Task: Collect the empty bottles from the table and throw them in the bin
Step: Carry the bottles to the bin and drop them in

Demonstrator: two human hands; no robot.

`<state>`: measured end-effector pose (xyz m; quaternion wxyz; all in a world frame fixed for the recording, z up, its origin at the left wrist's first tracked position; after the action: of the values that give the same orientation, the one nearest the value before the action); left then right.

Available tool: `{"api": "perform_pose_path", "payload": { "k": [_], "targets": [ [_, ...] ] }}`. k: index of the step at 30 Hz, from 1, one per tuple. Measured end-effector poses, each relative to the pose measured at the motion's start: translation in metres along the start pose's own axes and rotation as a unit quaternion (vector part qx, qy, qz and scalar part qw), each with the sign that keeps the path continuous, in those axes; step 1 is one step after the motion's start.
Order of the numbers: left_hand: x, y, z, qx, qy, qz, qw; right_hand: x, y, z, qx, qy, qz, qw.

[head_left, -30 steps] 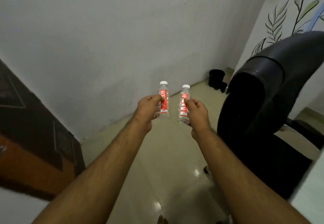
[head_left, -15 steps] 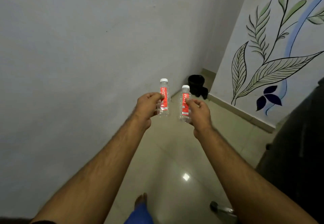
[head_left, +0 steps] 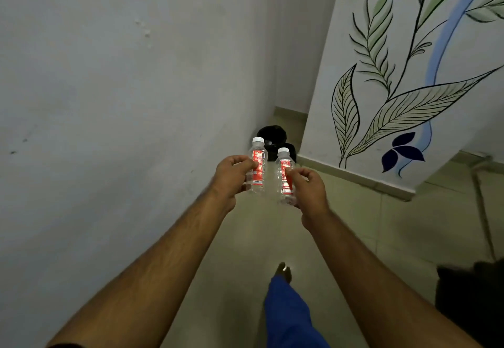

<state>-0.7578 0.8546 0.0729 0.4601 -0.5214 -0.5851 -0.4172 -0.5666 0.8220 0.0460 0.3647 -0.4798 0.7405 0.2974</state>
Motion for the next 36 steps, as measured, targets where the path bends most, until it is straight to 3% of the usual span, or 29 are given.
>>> {"api": "perform_pose_path", "payload": {
  "k": [11,17,24,28,36],
  "targets": [
    [0.027,0.070,0.271,0.005,-0.067,0.054,0.996,-0.125,0.060,0.243,0.009,0.066,-0.036,0.997],
    [0.004,0.096,0.430,-0.008,-0.108,0.048,0.993,-0.159,0.105,0.389,0.030,0.090,-0.055,0.994],
    [-0.076,0.128,0.628,-0.033,-0.192,0.092,0.976,-0.140,0.156,0.594,0.092,0.176,-0.043,0.979],
    [-0.127,0.151,0.728,-0.063,-0.239,0.117,0.962,-0.109,0.178,0.710,0.084,0.243,-0.044,0.965],
    [-0.344,0.200,0.901,-0.127,-0.320,0.120,0.931,0.017,0.178,0.936,0.072,0.304,-0.102,0.944]
  ]
}}
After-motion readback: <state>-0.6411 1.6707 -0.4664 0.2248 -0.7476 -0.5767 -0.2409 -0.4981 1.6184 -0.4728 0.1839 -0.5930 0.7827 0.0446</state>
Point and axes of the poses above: each hand's wrist, its own z-axis towards the middle knuckle, its own y-axis out of the palm, x = y × z, the point moved 7 cm from there along z, towards the middle knuckle, and after that the axes turned 10 degrees about y, right-handed, at the moved point
